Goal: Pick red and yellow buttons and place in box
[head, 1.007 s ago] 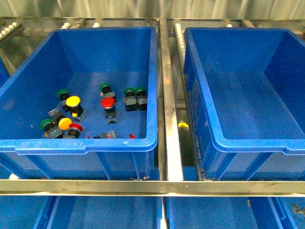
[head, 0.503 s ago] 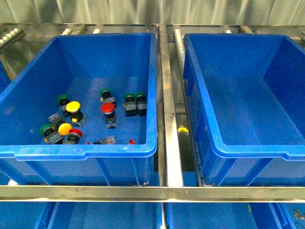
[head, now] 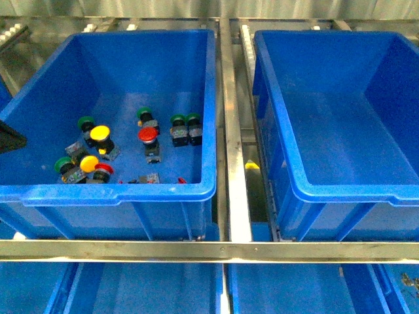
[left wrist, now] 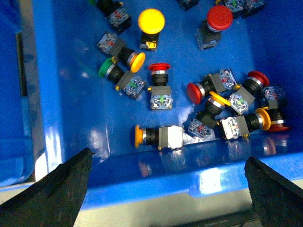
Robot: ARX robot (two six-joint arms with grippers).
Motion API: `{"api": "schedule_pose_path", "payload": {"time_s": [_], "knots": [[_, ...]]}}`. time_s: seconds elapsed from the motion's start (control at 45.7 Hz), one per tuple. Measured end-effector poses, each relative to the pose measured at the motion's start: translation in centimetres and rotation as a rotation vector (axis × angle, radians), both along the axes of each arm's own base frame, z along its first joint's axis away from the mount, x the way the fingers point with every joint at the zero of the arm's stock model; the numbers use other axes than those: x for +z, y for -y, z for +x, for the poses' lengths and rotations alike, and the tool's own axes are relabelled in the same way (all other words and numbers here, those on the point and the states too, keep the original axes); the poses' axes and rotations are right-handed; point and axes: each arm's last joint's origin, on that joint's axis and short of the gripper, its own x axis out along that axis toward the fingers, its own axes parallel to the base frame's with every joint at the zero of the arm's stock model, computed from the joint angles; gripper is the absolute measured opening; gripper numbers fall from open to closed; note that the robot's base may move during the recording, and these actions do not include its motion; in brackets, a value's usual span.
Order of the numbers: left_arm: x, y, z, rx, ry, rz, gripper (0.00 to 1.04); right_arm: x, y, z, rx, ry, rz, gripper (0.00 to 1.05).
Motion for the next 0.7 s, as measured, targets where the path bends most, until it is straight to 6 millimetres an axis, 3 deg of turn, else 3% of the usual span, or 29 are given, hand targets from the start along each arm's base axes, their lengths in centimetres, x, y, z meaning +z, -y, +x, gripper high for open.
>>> {"api": "schedule_pose_path", "payload": {"time_s": [0.284, 0.7], "knots": [[-3.5, 3.1, 5.3, -0.176, -0.056, 0.05, 0.97, 0.0, 0.0, 0.0, 0.0, 0.0, 0.0, 0.97], [-5.9, 6.2, 11.8, -0.252, -0.032, 0.071, 0.97, 0.0, 0.0, 0.0, 0.0, 0.0, 0.0, 0.97]]}}
